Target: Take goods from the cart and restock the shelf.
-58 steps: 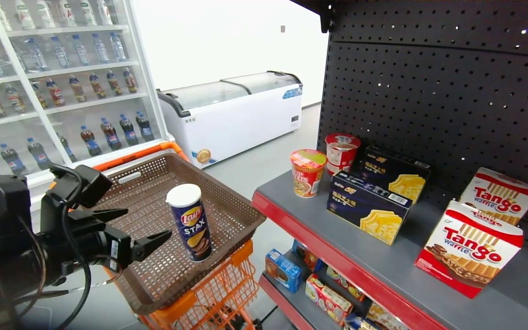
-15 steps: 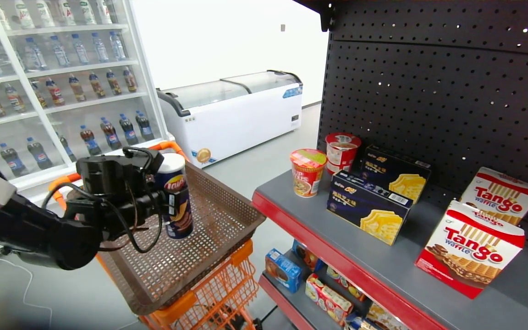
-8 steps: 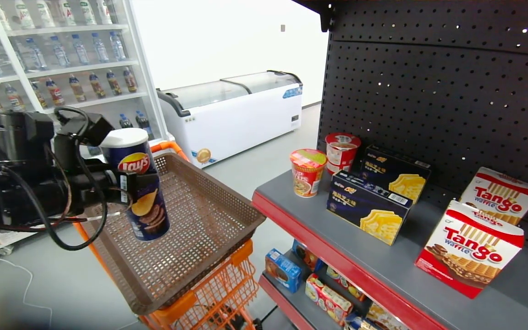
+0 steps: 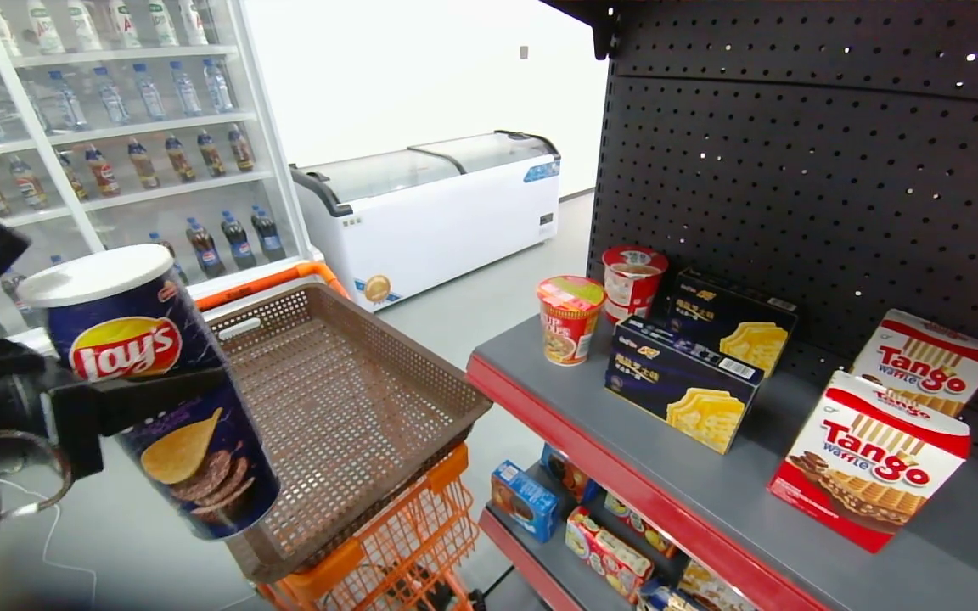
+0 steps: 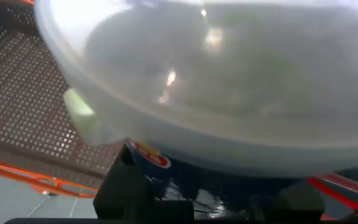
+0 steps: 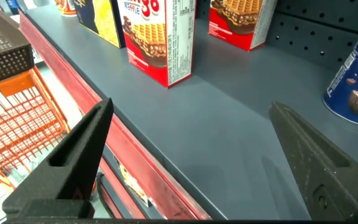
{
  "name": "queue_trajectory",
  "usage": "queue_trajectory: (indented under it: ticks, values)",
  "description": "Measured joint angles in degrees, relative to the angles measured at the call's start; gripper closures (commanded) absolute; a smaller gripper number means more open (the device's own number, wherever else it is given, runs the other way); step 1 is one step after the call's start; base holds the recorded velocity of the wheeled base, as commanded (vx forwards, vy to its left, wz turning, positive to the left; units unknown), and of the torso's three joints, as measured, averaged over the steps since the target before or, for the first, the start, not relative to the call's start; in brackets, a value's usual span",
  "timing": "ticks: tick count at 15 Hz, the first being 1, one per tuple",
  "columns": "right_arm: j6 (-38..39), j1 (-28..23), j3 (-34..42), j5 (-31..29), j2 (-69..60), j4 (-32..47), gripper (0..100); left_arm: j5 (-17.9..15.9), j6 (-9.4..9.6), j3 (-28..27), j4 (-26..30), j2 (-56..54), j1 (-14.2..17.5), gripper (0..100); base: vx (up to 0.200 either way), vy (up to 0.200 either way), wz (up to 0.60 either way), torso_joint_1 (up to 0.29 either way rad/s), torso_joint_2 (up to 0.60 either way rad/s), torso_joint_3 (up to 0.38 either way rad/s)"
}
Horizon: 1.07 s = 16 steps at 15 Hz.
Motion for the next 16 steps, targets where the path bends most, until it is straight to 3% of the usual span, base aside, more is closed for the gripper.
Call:
queue_trajectory:
  ticks: [3, 6, 8, 11, 14, 16]
  values:
    - [0.0, 0.0, 0.0, 0.0, 0.0, 0.0, 0, -2.1, 0.17, 1.8, 1.2, -7.3, -0.2, 100, 0.0, 0.0, 0.0, 0.0, 0.0, 0.0]
    - [0.0, 0.0, 0.0, 0.0, 0.0, 0.0, 0, -5.0, 3.38, 0.8, 1.2, -9.3, -1.3, 100, 0.0, 0.0, 0.0, 0.0, 0.0, 0.0]
    - [0.0, 0.0, 0.0, 0.0, 0.0, 0.0, 0, -10.7, 4.55, 1.0, 1.3, -9.4, -2.1, 100, 0.0, 0.0, 0.0, 0.0, 0.0, 0.0]
    - [0.0, 0.0, 0.0, 0.1, 0.0, 0.0, 0, -17.0, 4.74, 1.3, 1.0, -9.0, -3.5, 100, 0.0, 0.0, 0.0, 0.0, 0.0, 0.0]
    - [0.0, 0.0, 0.0, 0.1, 0.0, 0.0, 0, -28.7, 4.46, 1.3, 0.6, -9.0, -4.9, 100, 0.0, 0.0, 0.0, 0.0, 0.0, 0.0]
    - [0.0, 0.0, 0.0, 0.1, 0.0, 0.0, 0, -30.6, 4.28, 2.2, 0.8, -8.9, -6.4, 100, 0.0, 0.0, 0.0, 0.0, 0.0, 0.0]
